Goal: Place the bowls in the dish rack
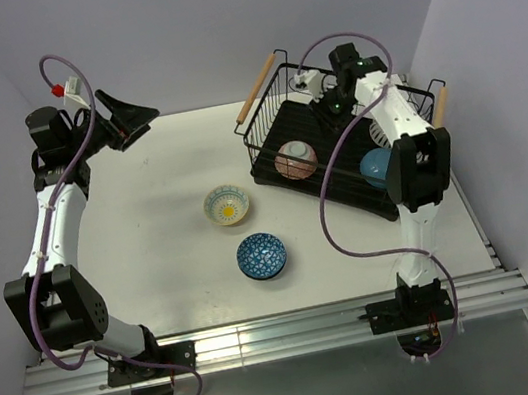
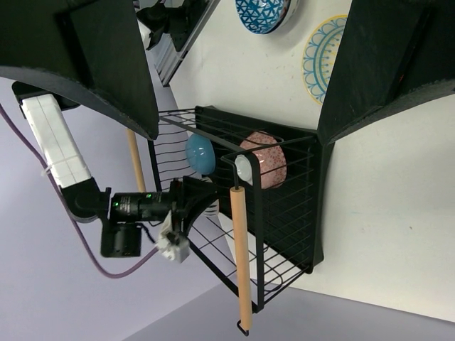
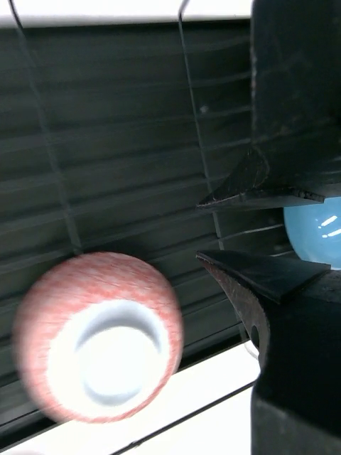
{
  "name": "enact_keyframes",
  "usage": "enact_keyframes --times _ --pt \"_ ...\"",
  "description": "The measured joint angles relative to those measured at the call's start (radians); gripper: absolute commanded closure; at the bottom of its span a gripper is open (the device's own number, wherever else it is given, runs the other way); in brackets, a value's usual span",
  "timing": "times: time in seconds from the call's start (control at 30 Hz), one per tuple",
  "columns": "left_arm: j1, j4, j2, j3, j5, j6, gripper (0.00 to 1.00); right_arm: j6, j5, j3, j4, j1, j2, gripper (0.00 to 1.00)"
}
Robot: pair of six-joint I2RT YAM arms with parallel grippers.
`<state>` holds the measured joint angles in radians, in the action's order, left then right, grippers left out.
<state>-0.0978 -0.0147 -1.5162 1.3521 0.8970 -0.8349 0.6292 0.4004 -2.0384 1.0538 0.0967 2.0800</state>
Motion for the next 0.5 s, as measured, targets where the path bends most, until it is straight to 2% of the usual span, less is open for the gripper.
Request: enact_keyframes --times 0.2,0.5 --pt "0.000 0.003 0.000 0.000 -0.001 0.003 0.00 0.072 -0.051 0.119 0.026 0.059 0.000 0.59" --pt "0.000 0.056 0.000 0.000 -0.006 0.051 0.00 0.066 -0.008 0.200 -0.020 0.117 0.000 0.52"
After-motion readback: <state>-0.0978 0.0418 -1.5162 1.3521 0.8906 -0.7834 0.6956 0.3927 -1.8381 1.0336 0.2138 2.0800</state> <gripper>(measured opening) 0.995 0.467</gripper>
